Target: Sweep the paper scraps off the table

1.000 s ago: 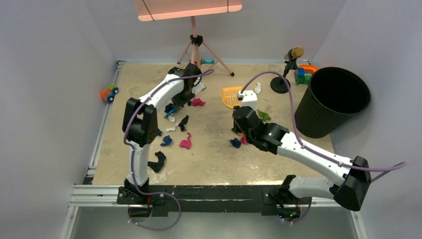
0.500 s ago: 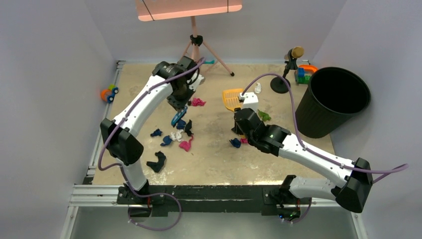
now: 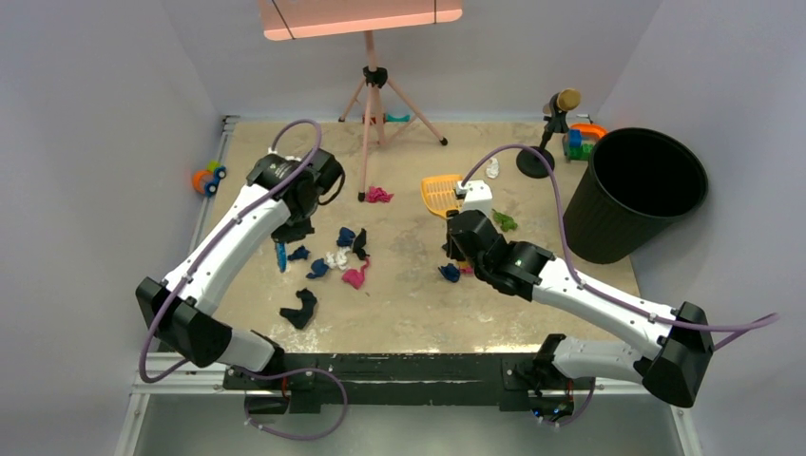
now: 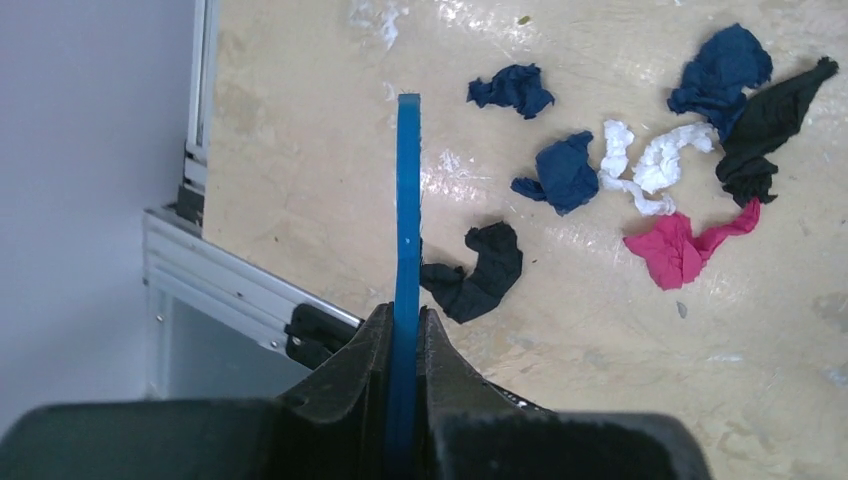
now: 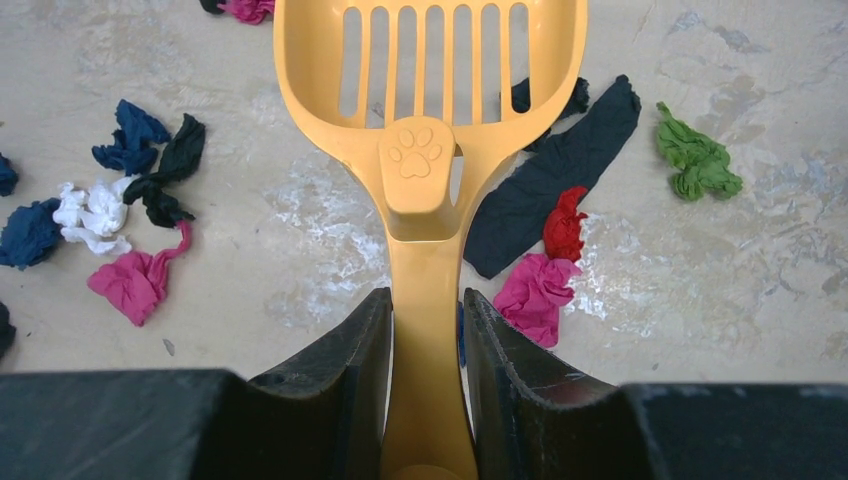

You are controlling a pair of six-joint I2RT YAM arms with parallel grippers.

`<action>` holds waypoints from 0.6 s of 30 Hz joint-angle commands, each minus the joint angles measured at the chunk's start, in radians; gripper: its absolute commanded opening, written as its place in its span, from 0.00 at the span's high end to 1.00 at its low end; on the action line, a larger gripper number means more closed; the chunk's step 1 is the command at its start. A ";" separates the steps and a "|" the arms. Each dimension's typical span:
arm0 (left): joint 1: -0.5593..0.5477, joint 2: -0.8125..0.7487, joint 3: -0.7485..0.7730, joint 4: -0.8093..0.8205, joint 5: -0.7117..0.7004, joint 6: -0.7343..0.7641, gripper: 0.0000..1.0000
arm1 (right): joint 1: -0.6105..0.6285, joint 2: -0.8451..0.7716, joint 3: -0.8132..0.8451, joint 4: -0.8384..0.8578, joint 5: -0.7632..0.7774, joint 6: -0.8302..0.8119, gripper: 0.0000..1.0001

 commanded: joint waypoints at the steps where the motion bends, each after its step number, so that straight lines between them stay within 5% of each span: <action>1: 0.006 -0.023 -0.055 -0.234 -0.085 -0.369 1.00 | -0.005 -0.018 -0.007 0.063 0.006 0.009 1.00; 11: 0.008 -0.051 -0.384 0.007 0.067 -0.437 1.00 | -0.005 -0.034 -0.025 0.064 0.011 0.040 1.00; 18: -0.015 0.012 -0.457 0.303 0.306 -0.288 1.00 | -0.005 -0.025 -0.021 0.055 0.014 0.046 1.00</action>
